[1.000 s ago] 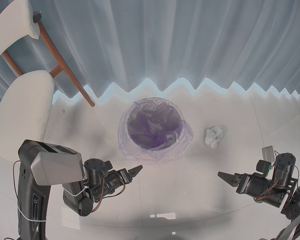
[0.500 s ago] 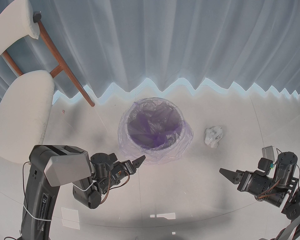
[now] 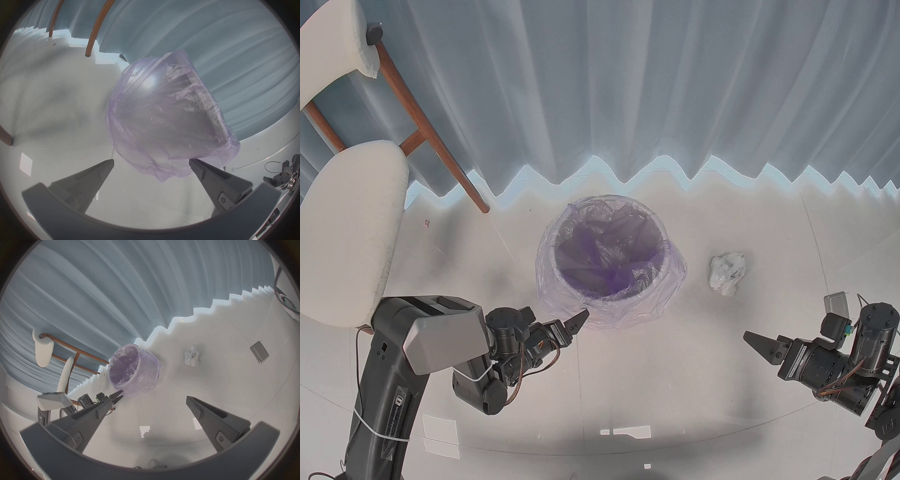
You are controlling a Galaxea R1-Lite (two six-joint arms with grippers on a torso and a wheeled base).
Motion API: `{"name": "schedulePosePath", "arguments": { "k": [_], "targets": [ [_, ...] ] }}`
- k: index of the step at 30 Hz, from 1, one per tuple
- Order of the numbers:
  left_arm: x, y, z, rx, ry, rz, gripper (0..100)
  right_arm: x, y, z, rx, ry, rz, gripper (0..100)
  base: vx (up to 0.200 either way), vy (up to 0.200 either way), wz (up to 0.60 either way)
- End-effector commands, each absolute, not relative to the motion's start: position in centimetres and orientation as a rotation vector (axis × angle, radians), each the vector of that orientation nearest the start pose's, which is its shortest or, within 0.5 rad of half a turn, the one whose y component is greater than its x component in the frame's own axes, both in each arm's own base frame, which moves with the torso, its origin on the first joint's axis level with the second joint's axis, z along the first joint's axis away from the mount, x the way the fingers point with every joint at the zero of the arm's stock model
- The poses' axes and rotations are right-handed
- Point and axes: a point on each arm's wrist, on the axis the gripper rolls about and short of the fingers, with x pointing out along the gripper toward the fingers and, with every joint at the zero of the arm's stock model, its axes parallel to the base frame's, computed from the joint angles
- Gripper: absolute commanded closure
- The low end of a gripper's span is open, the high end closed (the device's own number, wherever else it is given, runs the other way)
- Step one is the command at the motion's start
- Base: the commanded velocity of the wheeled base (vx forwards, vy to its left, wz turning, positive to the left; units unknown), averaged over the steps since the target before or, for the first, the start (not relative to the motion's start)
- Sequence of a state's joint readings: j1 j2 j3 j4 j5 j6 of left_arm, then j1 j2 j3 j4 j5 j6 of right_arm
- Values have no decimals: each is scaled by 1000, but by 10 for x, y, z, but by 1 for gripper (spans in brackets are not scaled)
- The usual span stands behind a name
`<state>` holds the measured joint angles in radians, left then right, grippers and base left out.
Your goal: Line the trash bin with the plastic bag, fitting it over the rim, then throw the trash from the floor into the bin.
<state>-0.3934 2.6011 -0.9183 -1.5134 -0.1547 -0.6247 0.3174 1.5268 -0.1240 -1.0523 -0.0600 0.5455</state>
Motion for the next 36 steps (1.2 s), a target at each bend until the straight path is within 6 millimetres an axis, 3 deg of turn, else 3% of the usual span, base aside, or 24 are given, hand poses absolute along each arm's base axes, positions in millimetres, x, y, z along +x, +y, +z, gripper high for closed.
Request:
{"name": "schedulePosePath", "arguments": {
  "k": [1, 2, 16, 26, 36],
  "targets": [
    [385, -162, -46, -590, 324, -477, 0, 176, 57, 107, 471, 393, 158, 0, 0, 0, 0],
    [385, -163, -46, -590, 321, -478, 100, 176, 57, 107, 470, 393, 155, 0, 0, 0, 0],
    [386, -162, -55, -586, 319, -421, 100, 173, 61, 106, 462, 403, 162, 0, 0, 0, 0],
    [384, -156, -88, -577, 366, -320, 100, 169, 60, 102, 457, 420, 157, 0, 0, 0, 0],
    [387, -157, -90, -598, 365, -317, 100, 167, 60, 101, 456, 427, 155, 0, 0, 0, 0]
  ]
}}
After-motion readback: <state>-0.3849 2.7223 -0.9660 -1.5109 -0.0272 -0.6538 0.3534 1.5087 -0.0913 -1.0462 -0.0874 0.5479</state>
